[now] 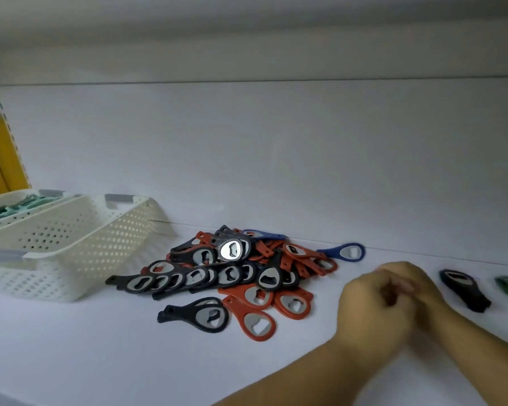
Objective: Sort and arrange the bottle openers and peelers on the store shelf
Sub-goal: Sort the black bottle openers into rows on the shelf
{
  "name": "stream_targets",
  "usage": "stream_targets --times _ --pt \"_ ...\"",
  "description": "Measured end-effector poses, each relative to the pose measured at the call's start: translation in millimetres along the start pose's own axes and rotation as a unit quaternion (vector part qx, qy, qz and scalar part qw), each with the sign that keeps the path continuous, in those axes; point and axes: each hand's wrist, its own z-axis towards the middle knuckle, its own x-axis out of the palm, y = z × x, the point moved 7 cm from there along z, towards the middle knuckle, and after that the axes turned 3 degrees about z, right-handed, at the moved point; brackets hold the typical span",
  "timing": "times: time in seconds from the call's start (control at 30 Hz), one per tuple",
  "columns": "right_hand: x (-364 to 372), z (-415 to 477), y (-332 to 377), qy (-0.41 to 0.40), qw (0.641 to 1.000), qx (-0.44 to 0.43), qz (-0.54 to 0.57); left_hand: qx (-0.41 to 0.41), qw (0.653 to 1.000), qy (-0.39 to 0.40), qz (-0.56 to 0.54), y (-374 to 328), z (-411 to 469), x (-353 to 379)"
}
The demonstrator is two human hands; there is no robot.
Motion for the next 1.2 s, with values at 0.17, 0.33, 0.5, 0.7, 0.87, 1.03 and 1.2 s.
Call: stream_targets --times 0.17,0.33,0.5,0.7,0.87,1.03,1.2 --pt "60 11 45 0.032 0.994 -0.004 0.107 -0.015 0.996 -0.078 0.031 -4 -13 -84" --pt "96 8 77 -0.006 0.996 -0.047 0.071 -0.057 0.936 -0.168 0.303 24 -64 -203" --pt "114 -17 94 -0.057 0.983 -0.174 -0.023 -0.136 0.842 -0.145 0.502 52 -92 -244" --pt "118 -33 110 -0.029 0.961 -0.275 -0.01 -0.147 0.812 -0.084 0.559 67 -88 -237" --pt "129 -38 114 0.006 0.954 -0.301 -0.02 -0.13 0.841 -0.126 0.51 57 -94 -238" --pt "146 -49 123 0.112 0.948 -0.297 -0.015 -0.079 0.84 -0.14 0.519 45 -101 -230" --pt "153 -57 126 0.163 0.948 -0.273 0.032 -0.097 0.934 -0.199 0.281 39 -102 -231"
